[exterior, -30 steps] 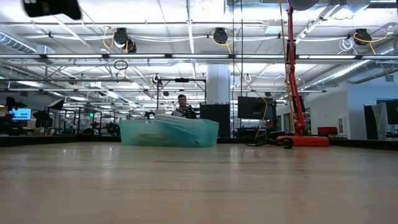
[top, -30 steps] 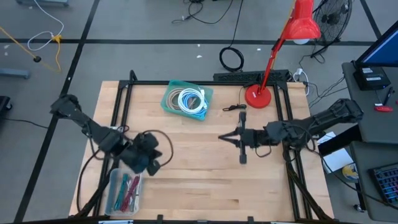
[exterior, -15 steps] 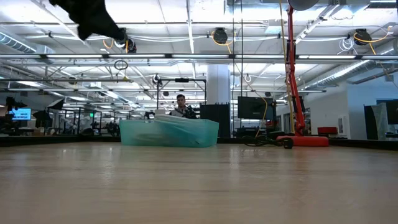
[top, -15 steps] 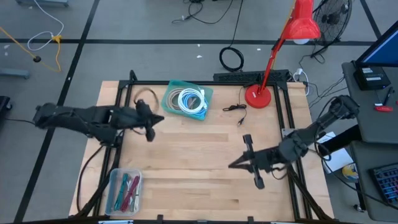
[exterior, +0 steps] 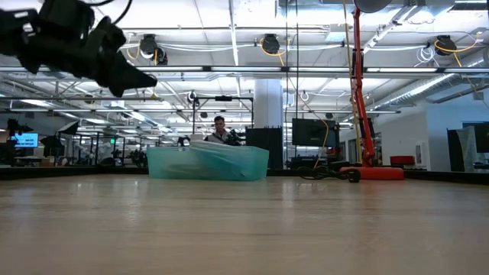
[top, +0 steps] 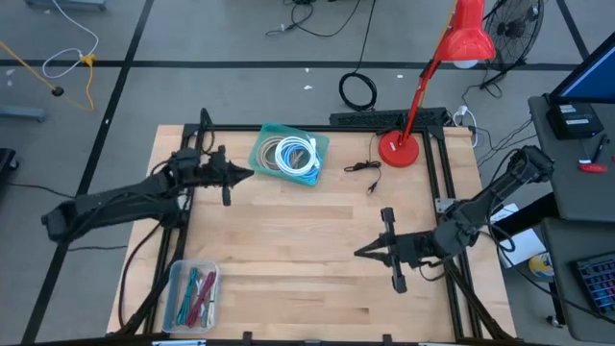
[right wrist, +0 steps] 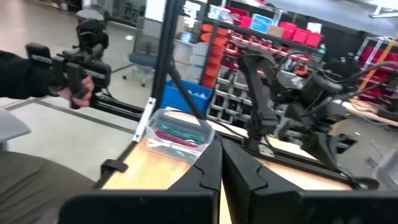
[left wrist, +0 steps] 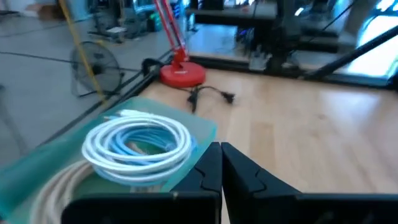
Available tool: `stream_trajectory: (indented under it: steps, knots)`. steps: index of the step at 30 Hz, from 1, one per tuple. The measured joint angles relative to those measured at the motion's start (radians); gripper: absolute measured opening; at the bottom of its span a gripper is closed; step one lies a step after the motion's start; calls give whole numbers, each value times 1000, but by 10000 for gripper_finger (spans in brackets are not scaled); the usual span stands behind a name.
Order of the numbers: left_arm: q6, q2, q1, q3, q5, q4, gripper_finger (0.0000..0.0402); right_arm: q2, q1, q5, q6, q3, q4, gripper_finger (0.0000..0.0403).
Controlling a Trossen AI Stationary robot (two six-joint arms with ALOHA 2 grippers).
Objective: Pick & Place USB Port
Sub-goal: Adjust the green bin
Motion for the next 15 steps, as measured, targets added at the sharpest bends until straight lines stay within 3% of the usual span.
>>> stream_trajectory:
  steps: [4,7,10,15]
  knots:
    - [-124,0,107,-97,148,209,1,0,0,17,-1,-6,8,0]
    - [-198,-8,136,-148,215,263,1,0,0,16,-2,-6,9,0]
    - [-207,-20,128,-194,210,264,1,0,0,16,-4,-6,9,0]
    - [-224,-36,82,-263,76,235,1,0,0,16,-11,-6,8,0]
